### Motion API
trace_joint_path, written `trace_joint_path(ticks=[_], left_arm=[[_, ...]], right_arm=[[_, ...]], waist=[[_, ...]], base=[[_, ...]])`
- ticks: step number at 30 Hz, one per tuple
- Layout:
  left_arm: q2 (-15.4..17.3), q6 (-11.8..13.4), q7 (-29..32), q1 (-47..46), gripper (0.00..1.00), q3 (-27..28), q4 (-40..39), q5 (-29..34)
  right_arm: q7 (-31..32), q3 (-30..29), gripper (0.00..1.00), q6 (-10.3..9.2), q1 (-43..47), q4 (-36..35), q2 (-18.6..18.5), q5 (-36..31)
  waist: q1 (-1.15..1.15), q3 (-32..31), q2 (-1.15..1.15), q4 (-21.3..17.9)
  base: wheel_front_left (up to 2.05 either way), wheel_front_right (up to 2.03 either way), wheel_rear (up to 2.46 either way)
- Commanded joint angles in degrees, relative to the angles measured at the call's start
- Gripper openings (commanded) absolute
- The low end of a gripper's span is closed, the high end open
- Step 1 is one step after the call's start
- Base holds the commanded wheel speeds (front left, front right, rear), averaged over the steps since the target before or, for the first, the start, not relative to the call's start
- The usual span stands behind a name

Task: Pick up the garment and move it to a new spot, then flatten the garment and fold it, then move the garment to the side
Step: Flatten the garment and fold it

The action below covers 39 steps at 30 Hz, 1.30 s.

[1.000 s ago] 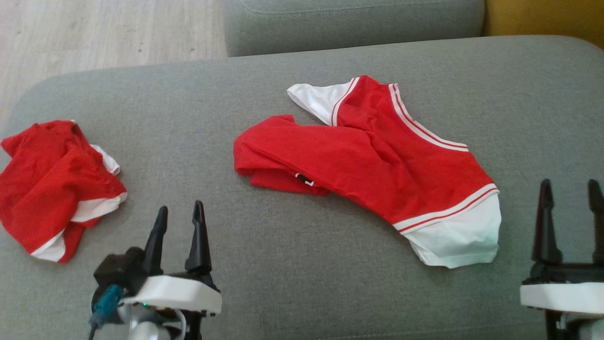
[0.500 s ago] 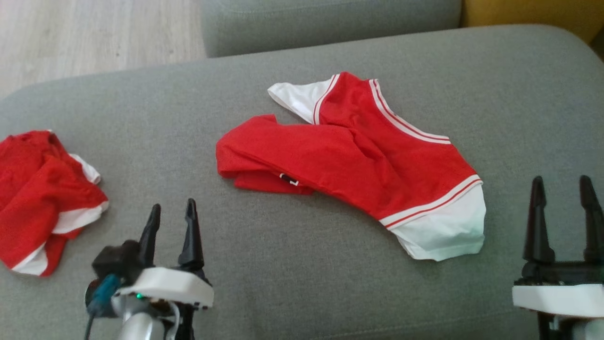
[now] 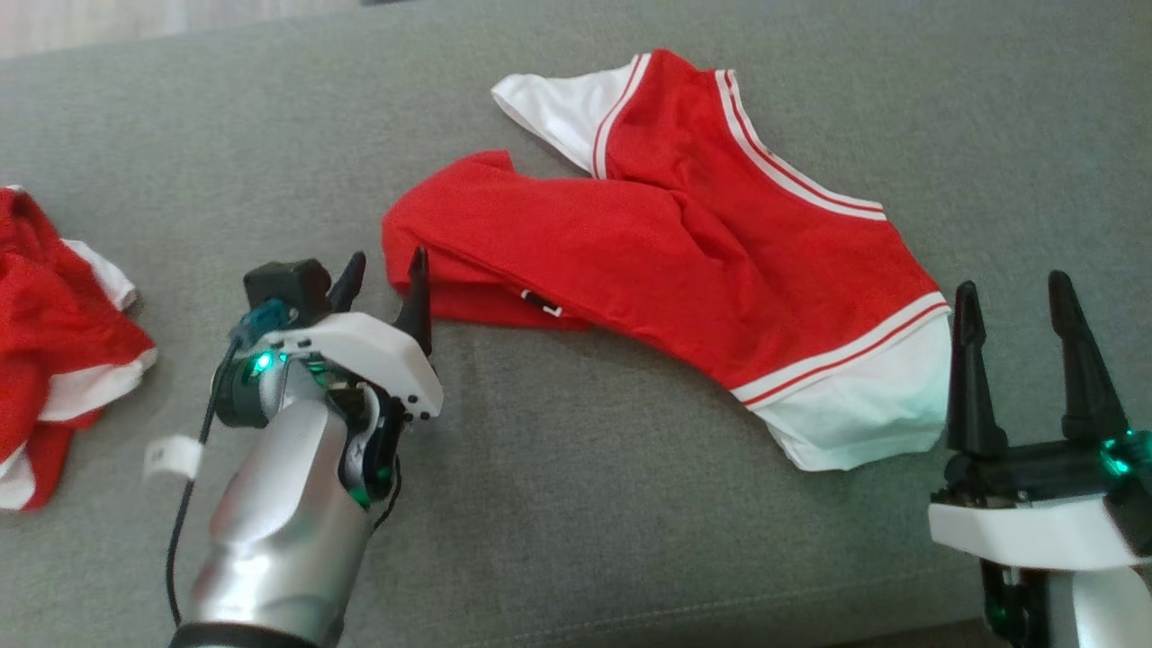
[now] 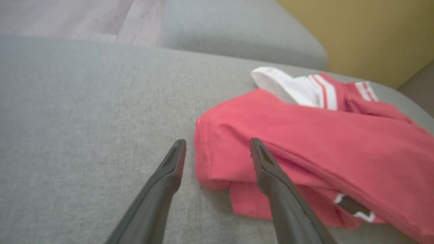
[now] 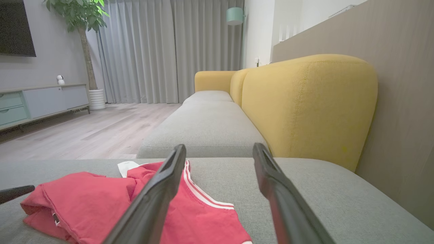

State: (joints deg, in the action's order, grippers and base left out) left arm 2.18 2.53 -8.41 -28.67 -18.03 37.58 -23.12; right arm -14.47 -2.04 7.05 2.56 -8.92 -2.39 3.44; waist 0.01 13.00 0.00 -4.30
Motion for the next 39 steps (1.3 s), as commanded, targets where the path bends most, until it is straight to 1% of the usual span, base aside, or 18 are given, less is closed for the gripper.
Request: trace_joint_path(ticks=[1,3,6,9,10,11,14,18,21,23,24,25,28,31,33,36,39], left_arm=[[0.70,0.10,0.76,-3.15,1.00,0.95,0.85,-1.05],[0.70,0.25,1.72,-5.32,1.00,0.54,4.13,-1.66],[0.70,0.20,1.62,-7.62,1.00,0.05,7.94,-2.48],[0.70,-1.59,1.13,-9.07,1.00,-1.05,10.44,-3.92],[0.70,-2.35,0.91,-9.44,0.61,-1.69,11.05,-4.38],[0.70,-2.86,0.54,-9.72,0.00,-2.19,11.47,-5.15],[0.70,-3.90,-1.01,-10.41,0.00,-3.95,11.91,-8.26],[0.70,-5.14,-1.85,-9.76,0.00,-4.81,9.33,-11.94],[1.16,-5.34,-1.41,-7.93,0.00,-4.38,4.85,-13.12],[2.47,-5.22,0.33,-5.14,0.00,-4.11,-0.15,-13.97],[2.47,-5.22,0.33,-5.14,0.00,-4.11,-0.15,-13.97],[3.39,-4.93,1.59,-3.21,0.00,-4.03,-3.28,-14.35],[7.05,-2.11,5.79,4.43,0.00,-3.83,-14.51,-14.70],[10.38,1.73,10.22,13.32,0.00,-3.56,-25.88,-15.13],[11.75,4.31,12.07,18.90,0.00,-2.84,-32.26,-15.90],[12.98,7.24,13.55,25.54,0.00,-2.10,-37.92,-16.66],[12.65,8.77,14.35,29.96,0.00,-2.54,-39.81,-17.46]], right_arm=[[-0.52,1.78,1.00,0.44,-2.07,-2.29,-0.49,-0.07],[-0.52,2.37,1.00,0.44,-2.41,-2.34,-0.49,0.00],[-0.52,2.84,1.00,0.44,-2.34,-1.46,-0.49,0.09],[-0.52,3.16,1.00,0.44,-2.22,-0.66,-0.49,0.45],[-0.52,3.22,1.00,0.44,-2.18,-0.46,-0.49,0.55],[-0.52,3.24,1.00,0.44,-2.10,-0.19,-0.49,0.64],[-0.52,3.50,1.00,0.44,-1.69,0.84,-0.49,0.76],[-0.52,3.12,1.00,0.44,-0.65,1.86,-0.49,0.75],[-0.52,2.68,1.00,0.44,0.24,2.28,-0.49,1.01],[-0.52,2.40,1.00,0.44,1.17,2.41,-0.49,1.18],[-0.52,2.40,1.00,0.44,1.17,2.41,-0.49,1.18],[-0.52,2.23,1.00,0.44,1.68,2.47,-0.49,1.29],[-0.52,1.68,1.00,0.44,3.06,2.71,-0.49,1.52],[-0.52,1.59,1.00,0.44,4.24,3.49,-0.49,1.24],[-0.52,1.56,1.00,0.44,4.74,4.29,-0.49,0.75],[-0.52,1.75,1.00,0.44,5.05,5.32,-0.49,0.24],[-0.52,2.37,1.00,0.44,5.08,6.42,-0.49,-0.44]], waist=[[-0.01,1.22,0.00,-0.90],[-0.01,1.88,0.00,-1.24],[-0.01,2.18,0.00,-1.46],[-0.01,2.29,0.00,-1.45],[-0.01,2.24,0.00,-1.34],[-0.01,2.08,0.00,-1.16],[-0.01,1.18,0.00,-0.16],[-0.01,-0.54,0.00,1.28],[-0.01,-2.22,0.00,2.63],[-0.01,-3.44,0.00,3.63],[-0.01,-3.44,0.00,3.63],[-0.01,-3.96,0.00,4.18],[-0.01,-5.16,0.00,5.96],[-0.01,-5.95,0.00,7.79],[-0.01,-6.31,0.00,8.94],[-0.01,-6.65,0.00,10.38],[-0.01,-6.69,0.00,11.19]], base=[[0.00,0.00,0.00],[0.00,0.00,0.00],[0.00,0.00,0.00],[0.00,0.00,0.00],[0.00,0.00,0.00],[0.00,0.00,0.00],[0.00,0.00,0.00],[0.00,0.00,0.00],[0.00,0.00,0.00],[0.00,0.00,0.00],[0.00,0.00,0.00],[0.00,0.00,0.00],[0.00,0.00,0.00],[0.00,0.00,0.00],[0.00,0.00,0.00],[0.00,0.00,0.00],[0.00,0.00,0.00]])
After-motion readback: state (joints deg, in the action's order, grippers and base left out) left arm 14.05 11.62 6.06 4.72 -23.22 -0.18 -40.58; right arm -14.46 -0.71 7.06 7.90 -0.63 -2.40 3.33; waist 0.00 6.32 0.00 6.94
